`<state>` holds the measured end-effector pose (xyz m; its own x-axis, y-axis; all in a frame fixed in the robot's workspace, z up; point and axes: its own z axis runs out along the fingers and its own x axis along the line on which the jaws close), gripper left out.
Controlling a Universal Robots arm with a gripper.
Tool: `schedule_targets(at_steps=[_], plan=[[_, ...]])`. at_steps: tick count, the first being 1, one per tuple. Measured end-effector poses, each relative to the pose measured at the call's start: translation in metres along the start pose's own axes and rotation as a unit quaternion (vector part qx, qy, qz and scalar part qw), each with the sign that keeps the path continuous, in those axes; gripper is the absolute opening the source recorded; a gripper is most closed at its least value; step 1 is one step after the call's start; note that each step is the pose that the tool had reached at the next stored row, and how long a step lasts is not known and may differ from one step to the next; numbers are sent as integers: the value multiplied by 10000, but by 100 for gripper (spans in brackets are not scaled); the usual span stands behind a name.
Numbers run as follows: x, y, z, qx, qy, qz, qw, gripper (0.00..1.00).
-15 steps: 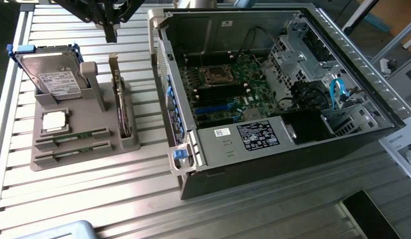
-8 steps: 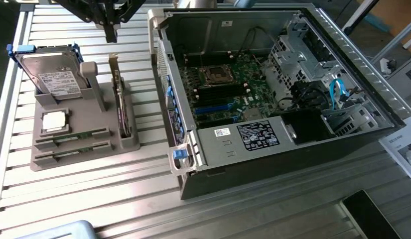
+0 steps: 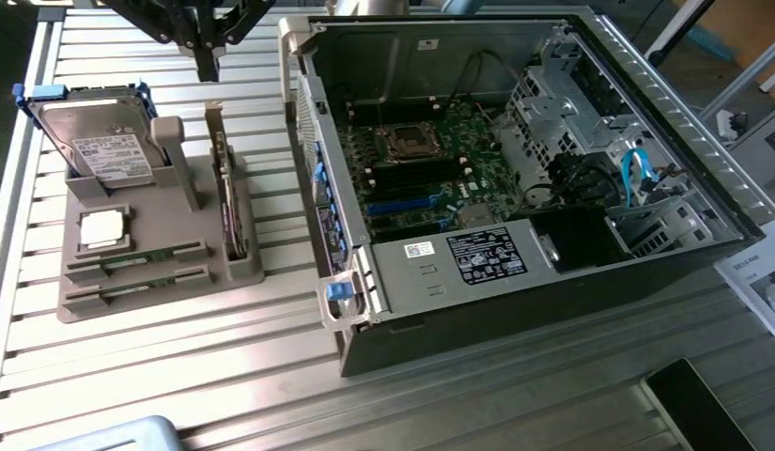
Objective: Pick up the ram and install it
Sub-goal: 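Reach for the ram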
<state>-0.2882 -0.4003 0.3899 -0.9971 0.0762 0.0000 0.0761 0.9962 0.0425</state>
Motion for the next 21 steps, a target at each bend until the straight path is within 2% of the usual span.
schedule_targets(at_steps=[11, 21], plan=[[178, -122, 6, 1, 1, 1, 10000, 11], [290, -199, 10, 1, 0, 0, 10000, 11]])
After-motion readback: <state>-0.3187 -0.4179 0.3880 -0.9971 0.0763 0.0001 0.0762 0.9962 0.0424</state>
